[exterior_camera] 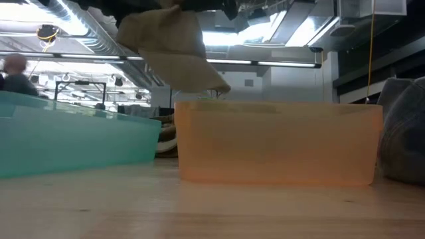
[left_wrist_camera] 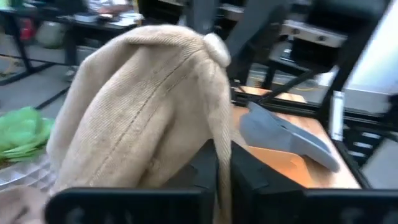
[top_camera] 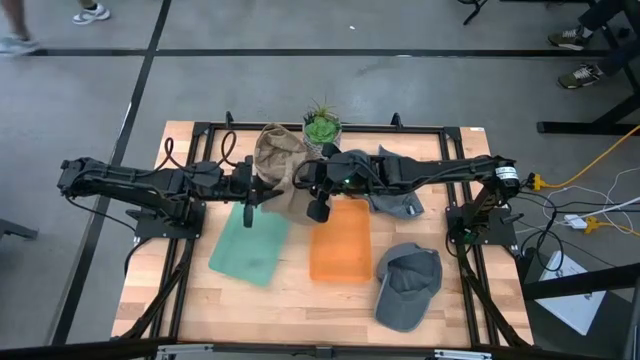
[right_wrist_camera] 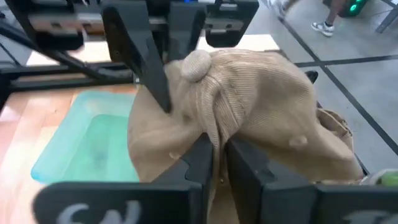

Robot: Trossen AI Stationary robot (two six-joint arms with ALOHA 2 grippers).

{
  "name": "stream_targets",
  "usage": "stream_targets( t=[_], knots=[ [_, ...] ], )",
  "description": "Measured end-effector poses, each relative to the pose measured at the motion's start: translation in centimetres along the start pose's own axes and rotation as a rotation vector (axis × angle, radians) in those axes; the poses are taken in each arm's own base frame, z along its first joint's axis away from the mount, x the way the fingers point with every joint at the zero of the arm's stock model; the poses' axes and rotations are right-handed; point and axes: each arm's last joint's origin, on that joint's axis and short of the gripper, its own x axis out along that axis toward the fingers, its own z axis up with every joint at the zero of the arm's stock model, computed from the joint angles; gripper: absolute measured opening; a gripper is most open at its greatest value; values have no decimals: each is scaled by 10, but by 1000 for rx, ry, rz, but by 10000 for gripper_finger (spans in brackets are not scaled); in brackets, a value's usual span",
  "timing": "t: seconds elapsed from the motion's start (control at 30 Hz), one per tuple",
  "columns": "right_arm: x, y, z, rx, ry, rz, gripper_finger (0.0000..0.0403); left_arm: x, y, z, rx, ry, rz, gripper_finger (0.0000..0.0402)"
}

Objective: Pick & Place hat
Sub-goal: Put the right brown cap into the orange bin

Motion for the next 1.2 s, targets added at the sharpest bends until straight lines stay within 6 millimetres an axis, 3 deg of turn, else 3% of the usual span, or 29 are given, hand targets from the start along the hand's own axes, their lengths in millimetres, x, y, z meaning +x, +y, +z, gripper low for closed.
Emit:
stream_targets(
  t=[0.37,0.53,0.67,0.9,1.2],
  knots=[
    [-1,7,-7,-5,84,322,164,-11,-14,-4,-152,165,-549,4],
    [-4,13,1,-30,3,534,209,-22,-19,3,-124,136,-762,4],
    [-5,15,9,-113,-113,603,233,-27,-23,11,-70,62,-902,4],
    [-2,15,18,-193,-250,618,241,-29,-24,18,-50,1,-954,4],
    [33,3,10,-188,-291,669,242,-25,-25,19,-106,11,-945,4]
  ],
)
